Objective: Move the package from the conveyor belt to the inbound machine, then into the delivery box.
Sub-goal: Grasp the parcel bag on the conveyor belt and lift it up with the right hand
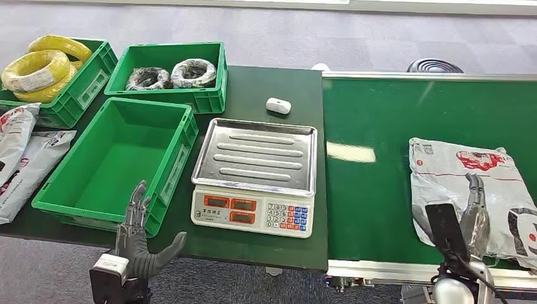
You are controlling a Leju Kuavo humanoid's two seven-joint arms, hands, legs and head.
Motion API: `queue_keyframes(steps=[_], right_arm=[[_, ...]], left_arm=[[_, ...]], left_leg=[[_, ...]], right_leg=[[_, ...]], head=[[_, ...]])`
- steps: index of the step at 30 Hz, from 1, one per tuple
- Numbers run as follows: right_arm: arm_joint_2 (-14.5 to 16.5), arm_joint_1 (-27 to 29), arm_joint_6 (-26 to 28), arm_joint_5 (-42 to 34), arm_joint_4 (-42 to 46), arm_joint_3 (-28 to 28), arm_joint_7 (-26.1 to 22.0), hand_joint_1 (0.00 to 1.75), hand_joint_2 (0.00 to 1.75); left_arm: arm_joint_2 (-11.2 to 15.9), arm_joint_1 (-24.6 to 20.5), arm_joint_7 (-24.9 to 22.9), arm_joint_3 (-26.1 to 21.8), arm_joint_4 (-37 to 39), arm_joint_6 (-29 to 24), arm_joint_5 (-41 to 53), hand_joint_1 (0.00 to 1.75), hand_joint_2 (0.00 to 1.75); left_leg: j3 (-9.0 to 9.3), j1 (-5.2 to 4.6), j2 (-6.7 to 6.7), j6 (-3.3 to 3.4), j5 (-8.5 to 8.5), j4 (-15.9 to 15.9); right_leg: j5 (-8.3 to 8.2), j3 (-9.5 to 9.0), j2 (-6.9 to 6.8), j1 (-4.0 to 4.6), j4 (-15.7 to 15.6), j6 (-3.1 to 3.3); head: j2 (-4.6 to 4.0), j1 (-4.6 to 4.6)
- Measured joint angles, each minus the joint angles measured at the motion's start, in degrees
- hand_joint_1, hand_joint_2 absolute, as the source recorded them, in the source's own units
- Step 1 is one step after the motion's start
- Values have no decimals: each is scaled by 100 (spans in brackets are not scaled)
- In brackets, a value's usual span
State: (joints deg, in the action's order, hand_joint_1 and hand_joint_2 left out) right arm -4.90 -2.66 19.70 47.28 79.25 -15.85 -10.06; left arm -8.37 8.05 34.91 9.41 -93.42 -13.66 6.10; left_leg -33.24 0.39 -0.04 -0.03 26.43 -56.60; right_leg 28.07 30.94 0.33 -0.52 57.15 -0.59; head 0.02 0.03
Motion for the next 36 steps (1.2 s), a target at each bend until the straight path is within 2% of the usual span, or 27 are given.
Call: queue_keyframes(steps=[5,7,13,16,19,20,22,24,26,30,32,36], right_arm=[[-331,-507,29,185,-643,-136,82,0,175],[-443,-719,3,362,-942,-148,262,0,175],[-1141,-2101,-355,1134,-3024,-133,1063,0,175],[-1385,-2694,-979,1457,-4071,-68,1653,0,175],[-1539,-3036,-2046,1870,-4914,77,2515,0,175],[-1568,-3081,-2352,1980,-5120,130,2721,6,175],[-1601,-3112,-2768,2117,-5433,220,2938,43,175],[-1620,-3144,-2986,2174,-5646,284,2983,120,175],[-1638,-3213,-3132,2207,-5802,331,2990,170,175],[-1676,-3396,-3392,2261,-5988,387,2991,175,175],[-1681,-3460,-3289,2294,-6034,407,2993,175,175],[-1606,-3503,-2091,2282,-6063,420,2875,175,175]], left_arm=[[2,-47,0,50,0,-35,-2,0,175],[4,-58,0,60,0,-51,-3,0,175],[16,-165,-21,64,-24,-129,-65,0,175],[17,-217,-38,64,-33,-133,-103,0,175],[21,-312,-55,66,-24,-75,-128,0,175],[26,-353,-58,66,-13,-60,-139,0,175],[38,-424,-60,67,27,-54,-173,0,175],[49,-467,-46,69,76,-58,-201,0,175],[58,-499,-27,76,126,-66,-218,0,175],[75,-556,-10,85,212,-74,-234,0,175],[80,-577,-9,85,244,-83,-235,0,175],[88,-481,-9,72,194,-153,-242,0,175]], left_leg=[[0,1,-4,4,-3,-1],[-2,0,-1,4,-3,-1],[-2,-1,-1,9,-8,-2],[-2,-3,-16,12,-10,-4],[-4,-2,-31,13,-10,-5],[-6,-2,-36,13,-10,-5],[-8,-2,-42,12,-10,-5],[-9,-1,-41,12,-10,-4],[-8,0,-38,12,-10,-4],[-6,0,-35,13,-10,-5],[-5,-1,-37,14,-11,-5],[-8,-6,-36,17,-13,-6]], right_leg=[[0,-2,-3,0,0,0],[-1,-1,0,1,1,1],[-6,-3,-1,-1,1,-2],[-8,-4,-9,-3,1,-4],[-7,-4,-22,-3,1,-5],[-7,-3,-27,-3,1,-5],[-6,-3,-31,-2,1,-5],[-6,-1,-30,-1,1,-4],[-5,0,-30,0,1,-4],[-4,-6,-30,0,0,-5],[-5,-12,-30,0,1,-5],[-8,-12,-29,-3,2,-7]], head=[[-1,0],[-1,-4],[0,-1],[-1,0],[0,0],[0,-1],[0,-3],[-1,-3],[0,-1],[0,0],[0,1],[0,-2]])
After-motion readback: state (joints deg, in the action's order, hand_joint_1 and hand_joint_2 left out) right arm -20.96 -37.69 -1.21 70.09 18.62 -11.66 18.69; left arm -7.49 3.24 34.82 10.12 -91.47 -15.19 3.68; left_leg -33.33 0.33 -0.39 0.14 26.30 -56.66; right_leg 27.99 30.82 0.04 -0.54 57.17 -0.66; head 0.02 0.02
